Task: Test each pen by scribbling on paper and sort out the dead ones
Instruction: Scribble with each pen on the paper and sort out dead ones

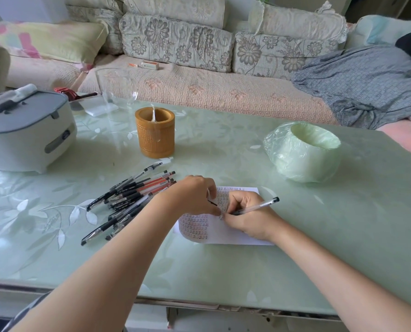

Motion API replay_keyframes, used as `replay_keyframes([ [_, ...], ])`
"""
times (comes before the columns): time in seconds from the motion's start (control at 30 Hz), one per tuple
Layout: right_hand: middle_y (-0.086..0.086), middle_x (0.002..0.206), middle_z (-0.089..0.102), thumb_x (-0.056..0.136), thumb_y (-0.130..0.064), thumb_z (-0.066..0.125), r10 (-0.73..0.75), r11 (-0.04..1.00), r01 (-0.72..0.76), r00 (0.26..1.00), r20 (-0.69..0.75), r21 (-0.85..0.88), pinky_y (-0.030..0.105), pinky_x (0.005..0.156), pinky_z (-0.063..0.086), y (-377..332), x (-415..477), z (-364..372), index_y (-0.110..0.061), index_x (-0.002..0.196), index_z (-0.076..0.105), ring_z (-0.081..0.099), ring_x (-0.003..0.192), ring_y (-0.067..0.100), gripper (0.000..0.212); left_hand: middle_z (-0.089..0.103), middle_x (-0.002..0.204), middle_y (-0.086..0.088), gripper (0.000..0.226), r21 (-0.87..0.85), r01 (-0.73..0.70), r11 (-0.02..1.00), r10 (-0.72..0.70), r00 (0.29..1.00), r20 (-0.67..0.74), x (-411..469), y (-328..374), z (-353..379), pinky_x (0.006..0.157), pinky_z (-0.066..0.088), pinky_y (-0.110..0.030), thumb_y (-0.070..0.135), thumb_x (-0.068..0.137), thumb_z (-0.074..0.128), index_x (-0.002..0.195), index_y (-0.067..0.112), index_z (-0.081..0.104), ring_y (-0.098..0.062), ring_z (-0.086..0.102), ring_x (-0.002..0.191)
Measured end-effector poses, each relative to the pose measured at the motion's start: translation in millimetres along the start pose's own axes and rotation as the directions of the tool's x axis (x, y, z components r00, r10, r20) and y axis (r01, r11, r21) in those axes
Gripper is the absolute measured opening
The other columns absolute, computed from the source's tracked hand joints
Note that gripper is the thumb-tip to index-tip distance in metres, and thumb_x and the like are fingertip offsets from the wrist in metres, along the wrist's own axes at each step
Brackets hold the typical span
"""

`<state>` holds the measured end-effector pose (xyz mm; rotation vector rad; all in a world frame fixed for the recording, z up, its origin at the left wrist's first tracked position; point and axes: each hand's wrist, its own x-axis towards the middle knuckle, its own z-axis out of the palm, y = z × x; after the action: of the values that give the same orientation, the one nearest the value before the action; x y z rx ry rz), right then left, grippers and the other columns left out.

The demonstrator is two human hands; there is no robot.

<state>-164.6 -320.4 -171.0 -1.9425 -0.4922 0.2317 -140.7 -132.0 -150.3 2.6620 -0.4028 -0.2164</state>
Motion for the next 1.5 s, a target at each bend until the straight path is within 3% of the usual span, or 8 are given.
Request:
replay_keyframes([
  [0.17,-0.008,0.060,0.047,0.075,0.002,0.066,0.010,0.993,-0.009,1.000,0.003,-0.115,0.023,0.056,0.032,0.1,-0.9,-0.7,-0.018,0.061,0.050,0.041,0.058,0.007,0.030,0.059,0.101,0.003,0.044,-0.017,0.009,1.000,-0.009,1.000,0.002,0.3,-0.6,-0.1,0.078,0.047,-0.030,0.050,0.068,0.081,0.100,0.027,0.061,-0.015,0.049,0.095],
  [0.3,-0.009,0.058,0.043,0.067,-0.011,0.063,0.006,0.990,-0.010,1.000,-0.025,-0.140,0.024,0.052,0.028,1.7,-3.2,1.2,-0.015,0.061,0.046,0.037,0.056,0.008,0.017,0.059,0.102,0.002,0.044,-0.015,0.009,1.000,-0.009,1.000,0.002,-0.8,1.1,-0.5,0.079,0.047,-0.030,0.049,0.069,0.081,0.101,0.026,0.062,-0.015,0.048,0.096],
  [0.63,-0.009,0.057,0.046,0.066,-0.010,0.061,-0.003,0.994,0.004,1.000,0.004,-0.106,0.023,0.054,0.030,5.6,-3.7,0.7,-0.018,0.061,0.048,0.039,0.056,0.007,0.016,0.058,0.100,0.002,0.042,-0.023,0.011,1.000,-0.011,1.000,0.000,-0.8,1.7,-0.7,0.077,0.045,-0.029,0.047,0.069,0.081,0.100,0.026,0.062,-0.015,0.048,0.095],
  [0.83,-0.002,0.060,0.047,0.066,-0.010,0.061,0.003,0.997,-0.004,1.000,-0.012,-0.077,0.029,0.058,0.029,5.4,-3.2,-1.2,-0.013,0.062,0.049,0.040,0.059,0.012,0.013,0.058,0.101,0.002,0.043,-0.023,0.015,1.000,-0.015,1.000,0.007,-0.6,2.3,-1.6,0.077,0.045,-0.030,0.048,0.069,0.081,0.100,0.026,0.062,-0.016,0.048,0.096],
  [1.2,-0.004,0.058,0.041,0.064,-0.010,0.060,0.003,0.992,-0.003,1.000,-0.003,-0.126,0.026,0.052,0.026,3.0,-2.9,1.0,-0.010,0.061,0.044,0.035,0.056,0.010,0.016,0.058,0.100,0.003,0.043,-0.052,0.026,0.998,-0.026,1.000,-0.001,-2.0,2.0,-0.6,0.077,0.045,-0.029,0.047,0.069,0.082,0.101,0.025,0.062,-0.014,0.047,0.096],
  [1.37,0.003,0.061,0.043,0.067,-0.011,0.061,-0.024,0.994,0.021,0.999,-0.031,-0.106,0.030,0.057,0.027,6.6,-2.5,1.4,-0.004,0.064,0.047,0.038,0.058,0.014,0.016,0.058,0.101,0.002,0.043,-0.044,0.021,0.999,-0.020,1.000,0.004,-1.8,1.9,-0.9,0.078,0.046,-0.030,0.047,0.070,0.081,0.101,0.025,0.062,-0.015,0.047,0.097],
  [1.5,0.000,0.060,0.045,0.067,-0.010,0.062,-0.015,0.994,0.015,1.000,-0.003,-0.109,0.028,0.057,0.029,5.7,-2.8,1.5,-0.006,0.064,0.047,0.039,0.058,0.011,0.016,0.059,0.102,0.002,0.043,-0.042,0.034,0.999,-0.033,0.999,0.007,-1.0,2.7,-1.5,0.078,0.047,-0.030,0.047,0.069,0.081,0.101,0.025,0.062,-0.015,0.048,0.093],
])
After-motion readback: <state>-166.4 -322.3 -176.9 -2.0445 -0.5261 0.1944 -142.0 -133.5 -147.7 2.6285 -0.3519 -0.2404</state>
